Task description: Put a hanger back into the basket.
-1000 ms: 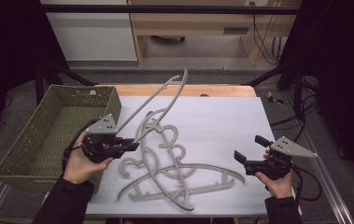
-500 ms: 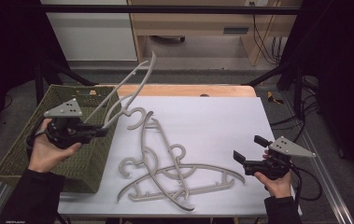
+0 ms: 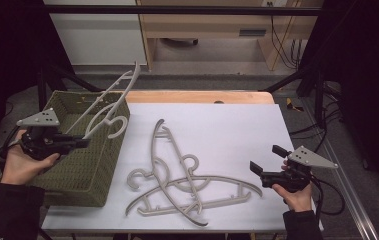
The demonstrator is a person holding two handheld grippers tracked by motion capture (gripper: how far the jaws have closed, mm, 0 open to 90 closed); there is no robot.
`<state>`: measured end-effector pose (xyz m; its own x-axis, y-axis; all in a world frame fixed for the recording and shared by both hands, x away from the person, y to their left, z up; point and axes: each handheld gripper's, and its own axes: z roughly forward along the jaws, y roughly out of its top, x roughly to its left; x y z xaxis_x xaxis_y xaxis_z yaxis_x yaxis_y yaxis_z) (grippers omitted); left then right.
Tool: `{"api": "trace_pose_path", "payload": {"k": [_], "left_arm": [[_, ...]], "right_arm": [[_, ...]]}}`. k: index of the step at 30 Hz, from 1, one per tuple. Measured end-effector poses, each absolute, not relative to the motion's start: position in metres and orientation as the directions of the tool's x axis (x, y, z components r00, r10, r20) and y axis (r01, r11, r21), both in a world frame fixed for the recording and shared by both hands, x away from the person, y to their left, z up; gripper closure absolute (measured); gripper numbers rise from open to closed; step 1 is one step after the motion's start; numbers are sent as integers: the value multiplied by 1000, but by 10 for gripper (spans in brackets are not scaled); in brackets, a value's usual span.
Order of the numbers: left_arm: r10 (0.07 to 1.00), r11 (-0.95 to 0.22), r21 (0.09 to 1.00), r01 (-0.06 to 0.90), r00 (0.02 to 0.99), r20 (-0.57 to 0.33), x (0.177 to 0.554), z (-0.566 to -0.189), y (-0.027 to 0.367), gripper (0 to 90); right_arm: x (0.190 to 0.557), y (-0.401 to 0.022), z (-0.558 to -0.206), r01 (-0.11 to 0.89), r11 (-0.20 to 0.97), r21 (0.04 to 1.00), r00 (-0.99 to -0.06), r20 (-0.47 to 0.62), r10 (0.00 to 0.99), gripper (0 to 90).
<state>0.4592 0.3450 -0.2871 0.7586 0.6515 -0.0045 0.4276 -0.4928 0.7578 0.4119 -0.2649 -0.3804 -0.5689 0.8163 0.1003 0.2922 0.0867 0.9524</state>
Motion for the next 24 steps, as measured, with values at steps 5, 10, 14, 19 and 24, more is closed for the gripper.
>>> {"api": "trace_pose_path", "payload": {"k": [5, 10, 14, 19, 24], "left_arm": [[668, -475, 754, 453, 744, -25, 456, -296, 364, 811], [686, -476, 737, 481, 727, -31, 457, -302, 375, 811], [694, -476, 726, 496, 719, -37, 458, -309, 386, 811], [702, -475, 708, 523, 710, -53, 460, -319, 398, 811], [708, -476, 693, 542, 704, -64, 461, -326, 404, 811]], "right_arm": [[413, -264, -382, 296, 93, 951, -567, 97, 818, 13], [413, -263, -382, 296, 94, 951, -568, 96, 817, 13], [412, -264, -381, 294, 87, 952, -564, 99, 820, 13], [413, -263, -383, 302, 95, 949, -563, 97, 821, 13], [414, -263, -384, 304, 99, 947, -564, 96, 820, 13]]}}
